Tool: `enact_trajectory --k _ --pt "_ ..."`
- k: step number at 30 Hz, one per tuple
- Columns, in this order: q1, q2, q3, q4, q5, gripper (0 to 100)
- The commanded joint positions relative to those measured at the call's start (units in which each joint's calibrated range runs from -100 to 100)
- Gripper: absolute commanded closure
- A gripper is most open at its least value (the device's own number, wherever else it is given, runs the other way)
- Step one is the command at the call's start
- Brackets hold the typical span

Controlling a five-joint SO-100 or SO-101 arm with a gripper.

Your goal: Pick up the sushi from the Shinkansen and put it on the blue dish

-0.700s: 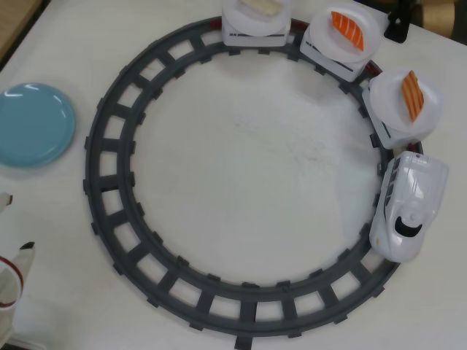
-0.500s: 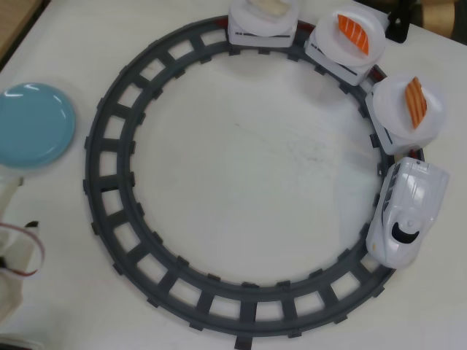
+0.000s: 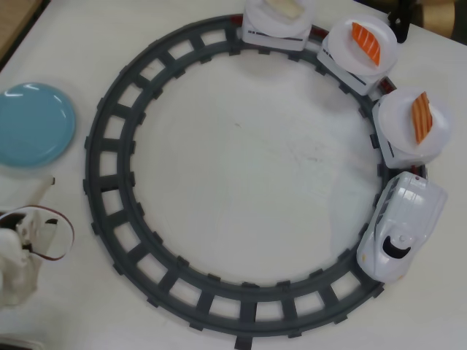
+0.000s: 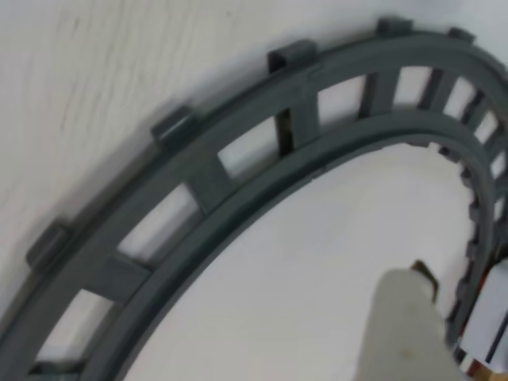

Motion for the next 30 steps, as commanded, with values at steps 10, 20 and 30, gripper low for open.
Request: enact_trajectory --k 10,20,30 --pt "-0.3 -0.3 -0.5 -0.9 -0.4 77" --pt "0.6 -1.2 -1.9 1.9 0.0 77" --pt "0.7 -1.2 -3.2 3.5 0.6 77"
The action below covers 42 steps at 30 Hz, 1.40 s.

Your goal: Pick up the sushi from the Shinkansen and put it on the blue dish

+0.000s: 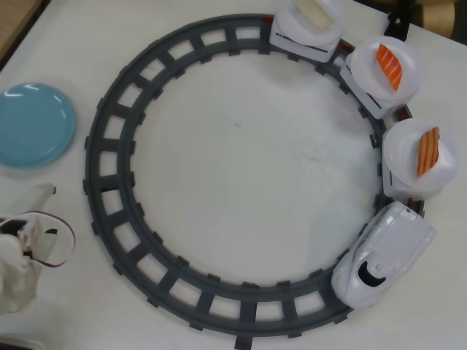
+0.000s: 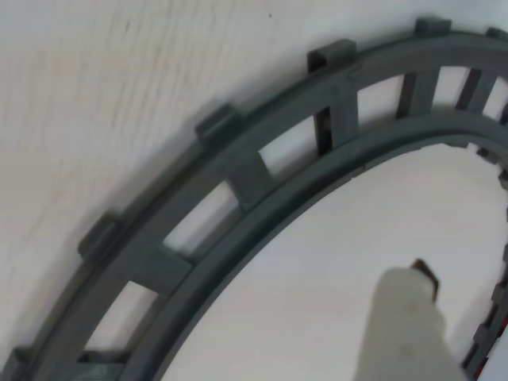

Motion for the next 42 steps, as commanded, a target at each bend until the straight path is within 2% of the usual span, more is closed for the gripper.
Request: enact_trajectory --k 1,5,11,18,24,36,42 --pt "0.5 -0.7 -3.1 -0.1 1.4 77" --pt "5.2 -0.5 -3.1 -0.2 5.1 77" --pt "16.5 -0.2 -3.5 -0.3 13.6 77" --pt "26.4 0.3 -6.2 0.3 18.7 77" --pt "30.5 3.8 -12.4 4.7 18.6 77" --pt "44.8 40.4 -53.4 19.5 12.2 77" --pt "47.9 45.2 -61.7 23.0 12.0 77"
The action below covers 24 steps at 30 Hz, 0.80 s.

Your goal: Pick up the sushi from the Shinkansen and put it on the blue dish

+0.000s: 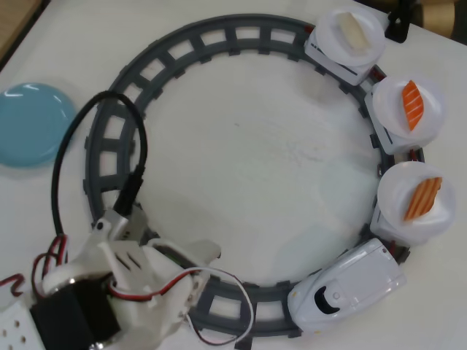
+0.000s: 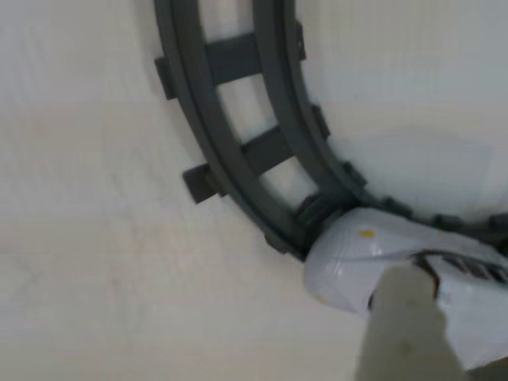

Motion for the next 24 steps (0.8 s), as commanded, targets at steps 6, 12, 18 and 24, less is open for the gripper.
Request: enact_trajectory --k 6,12,18,24 --pt "1.2 1.1 -4.5 0.6 -0.1 77" --pt "3.4 1.2 -5.0 0.4 0.3 77" --pt "5.5 1.3 -5.1 0.3 0.3 76" --pt "5.6 1.3 -4.7 0.3 0.0 74"
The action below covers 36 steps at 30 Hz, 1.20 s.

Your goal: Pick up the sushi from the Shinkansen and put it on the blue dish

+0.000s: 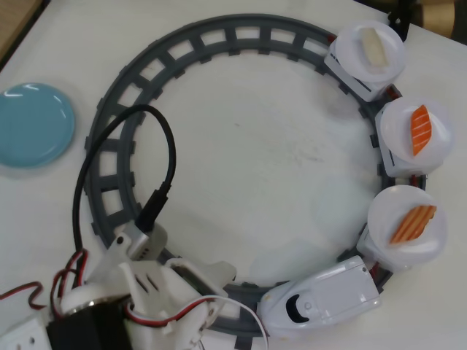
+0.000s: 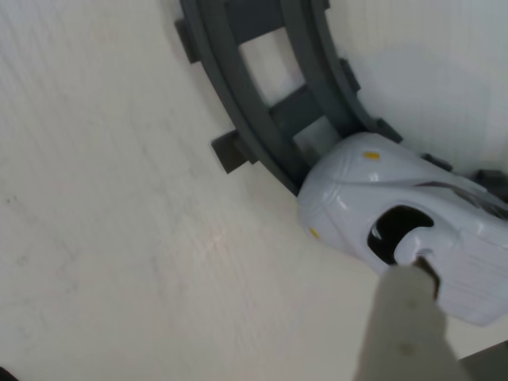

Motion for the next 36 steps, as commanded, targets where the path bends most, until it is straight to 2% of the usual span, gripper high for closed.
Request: enact_trajectory --k 1,4,8,12,21,25,29,36 --pt "0.6 -0.1 -2.6 -0.4 0.0 72" --pt "0.6 -0.1 -2.5 0.1 0.6 71" --pt "0.6 -0.2 -2.5 0.5 7.0 71" --pt "1.8 -0.2 -2.0 0.5 14.8 71" --pt "8.3 -0.2 1.1 -0.3 36.6 71" --pt "11.5 -0.2 0.8 -0.4 43.5 71" --pt "12.8 -0.2 0.7 -0.6 46.2 71" --pt "12.8 0.9 5.1 -10.3 45.7 71"
